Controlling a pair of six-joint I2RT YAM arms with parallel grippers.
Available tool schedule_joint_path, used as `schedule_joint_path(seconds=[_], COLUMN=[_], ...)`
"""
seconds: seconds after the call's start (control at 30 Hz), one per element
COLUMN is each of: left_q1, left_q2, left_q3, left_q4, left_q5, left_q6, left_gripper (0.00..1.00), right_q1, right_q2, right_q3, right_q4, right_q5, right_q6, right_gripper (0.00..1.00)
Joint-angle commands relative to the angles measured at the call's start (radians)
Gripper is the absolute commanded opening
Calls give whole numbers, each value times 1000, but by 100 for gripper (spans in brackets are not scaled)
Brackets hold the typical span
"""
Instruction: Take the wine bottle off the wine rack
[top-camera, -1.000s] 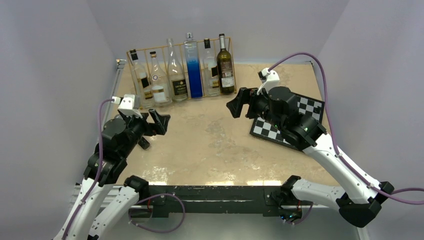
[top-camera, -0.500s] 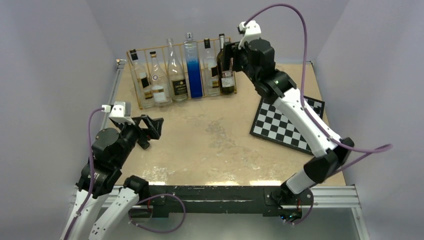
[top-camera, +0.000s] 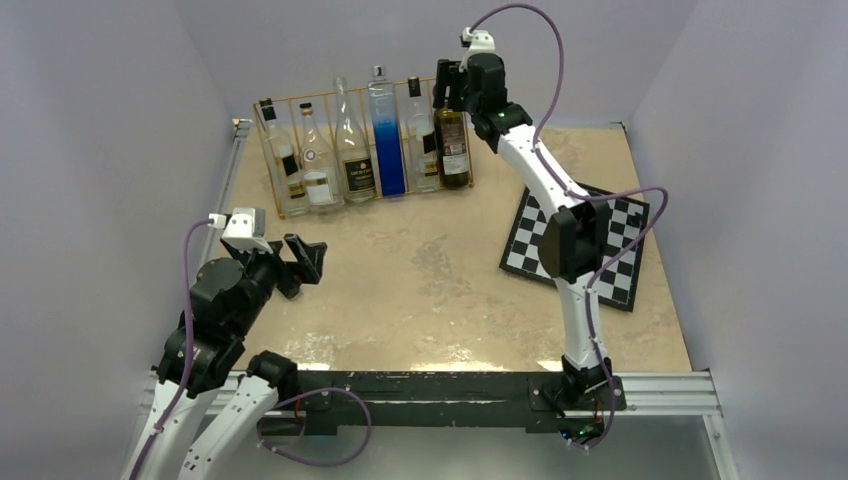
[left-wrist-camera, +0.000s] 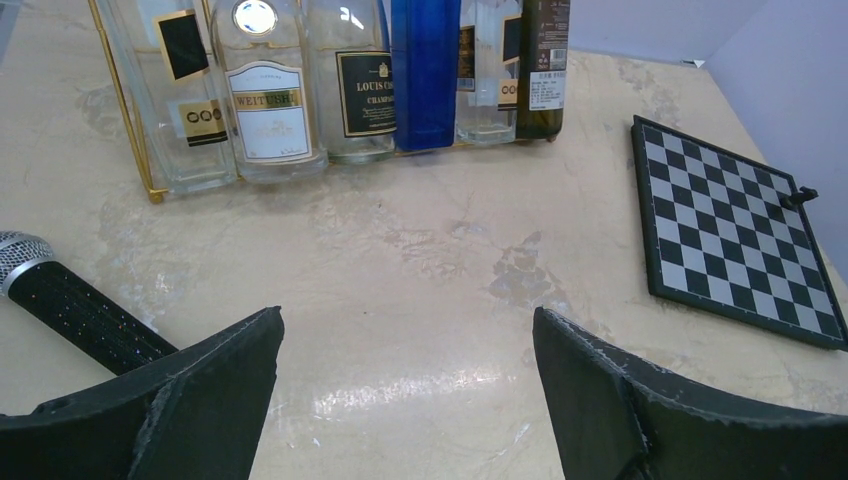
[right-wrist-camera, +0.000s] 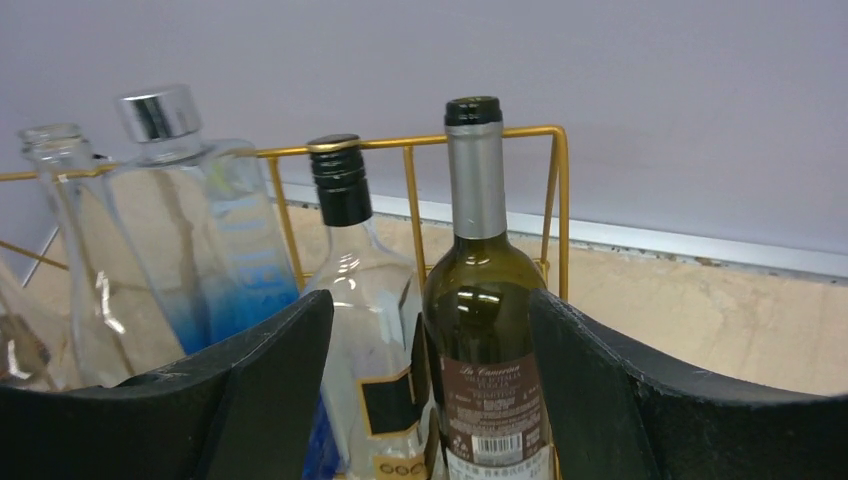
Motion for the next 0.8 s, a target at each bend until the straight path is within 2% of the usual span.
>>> schedule_joint_path(seconds=[0.0,0.2,0.77], left_q1=[-4,-4,-4], left_q2=[-3,10,38], left_q3=[-3,-3,-7], left_q4=[17,20,20], left_q5=[-11,-6,-21], left_q6=[4,7,12], left_gripper=[98,98,98], right_q1=[-29,-54,-58], right_q2=[65,175,337], right_q3=[110,152,239], right_q4=[97,170,284], right_q5=[-70,-108,-11], right_q6=[91,194,274], right_gripper=[75,74,69])
